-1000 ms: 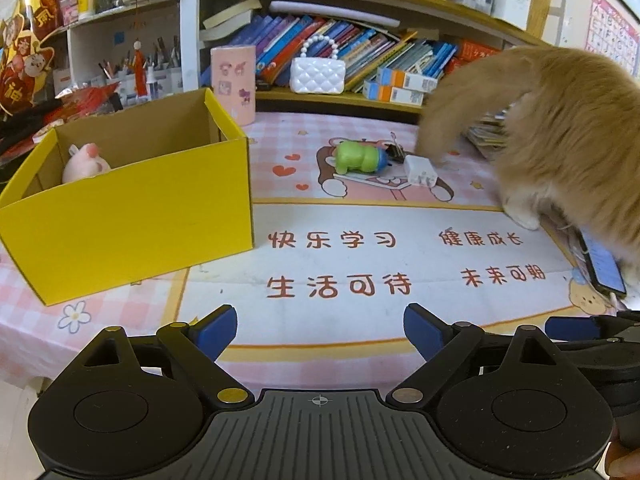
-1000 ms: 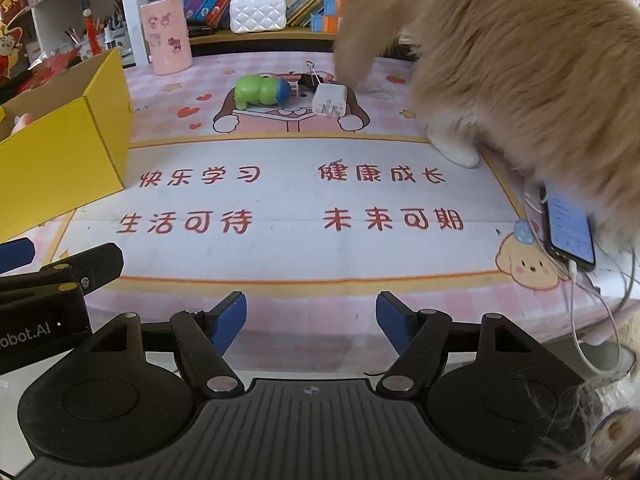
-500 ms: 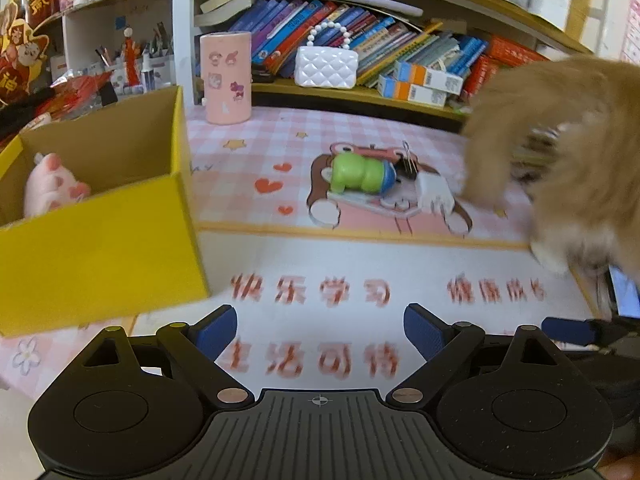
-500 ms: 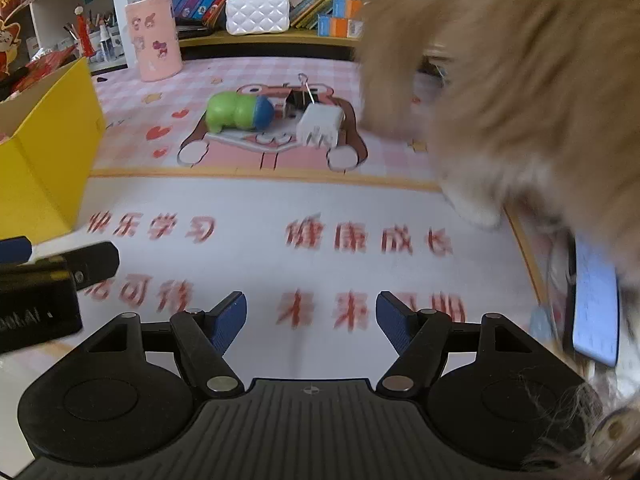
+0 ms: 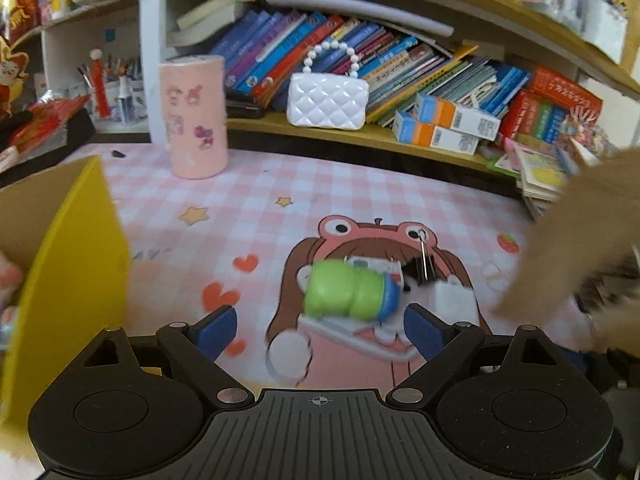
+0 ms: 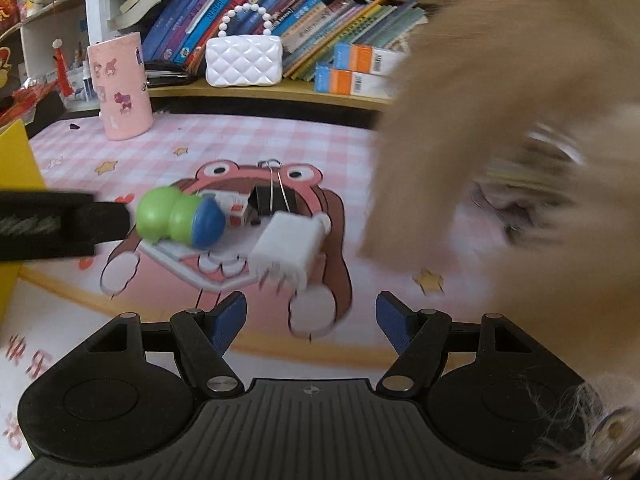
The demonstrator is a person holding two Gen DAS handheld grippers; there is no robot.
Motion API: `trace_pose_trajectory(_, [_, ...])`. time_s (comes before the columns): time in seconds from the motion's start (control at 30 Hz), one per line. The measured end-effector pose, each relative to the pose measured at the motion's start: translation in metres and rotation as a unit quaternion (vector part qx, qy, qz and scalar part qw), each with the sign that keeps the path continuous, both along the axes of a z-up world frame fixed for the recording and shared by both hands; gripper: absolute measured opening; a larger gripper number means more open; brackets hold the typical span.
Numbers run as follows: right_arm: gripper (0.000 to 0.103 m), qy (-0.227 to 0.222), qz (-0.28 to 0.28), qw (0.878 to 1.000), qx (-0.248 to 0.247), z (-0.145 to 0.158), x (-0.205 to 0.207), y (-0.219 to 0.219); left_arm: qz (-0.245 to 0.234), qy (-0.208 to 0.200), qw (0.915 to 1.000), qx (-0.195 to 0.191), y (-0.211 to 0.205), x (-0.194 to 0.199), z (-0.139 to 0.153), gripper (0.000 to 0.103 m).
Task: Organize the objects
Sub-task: 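Grasp the green blue-capped toy with the left tool while the right tool grasps the white charger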
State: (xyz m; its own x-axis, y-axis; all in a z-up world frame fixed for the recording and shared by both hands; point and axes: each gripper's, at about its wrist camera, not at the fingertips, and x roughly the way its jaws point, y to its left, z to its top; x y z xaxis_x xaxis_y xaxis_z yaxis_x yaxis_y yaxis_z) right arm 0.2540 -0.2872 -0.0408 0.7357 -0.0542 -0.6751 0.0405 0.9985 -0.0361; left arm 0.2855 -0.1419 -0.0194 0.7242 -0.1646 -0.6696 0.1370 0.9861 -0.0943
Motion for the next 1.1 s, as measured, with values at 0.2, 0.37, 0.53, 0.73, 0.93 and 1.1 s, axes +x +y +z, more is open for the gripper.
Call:
trace_pose_trajectory(0.2, [0.07, -0.009, 0.026, 1.0, 0.006, -0.014, 0.026, 0.004, -0.051, 0.01, 0.9977, 0.043, -0.03, 0.042, -0.021, 0.093])
trace_pose_trajectory(0.37, [0.069, -0.011, 0.022, 1.0, 0.01, -0.024, 0.04, 0.006, -0.055, 0.041, 0.9967, 0.044, -0.039, 0.067, -0.041, 0.093])
trace_pose_trajectory(0.53, [0.068, -0.011, 0.013, 1.0, 0.017, -0.028, 0.049, 0.004, -0.061, 0.05, 0.9957, 0.05, -0.04, 0.071, -0.045, 0.076])
trace_pose_trajectory(0.73, [0.067, -0.008, 0.011, 1.0, 0.019, -0.031, 0.057, 0.002, -0.037, 0.028, 0.9985, 0.03, -0.011, 0.047, -0.017, 0.072])
trace_pose_trajectory(0.93, [0.047, -0.011, 0.021, 0.999, 0.021, -0.029, 0.061, 0.006, -0.022, 0.009, 0.9997, -0.001, 0.024, 0.002, 0.014, 0.072])
trace_pose_trajectory(1.1, [0.042, -0.009, 0.012, 1.0, -0.007, -0.021, 0.043, 0.008, -0.017, -0.02, 0.9996, -0.004, 0.032, -0.028, 0.03, 0.072])
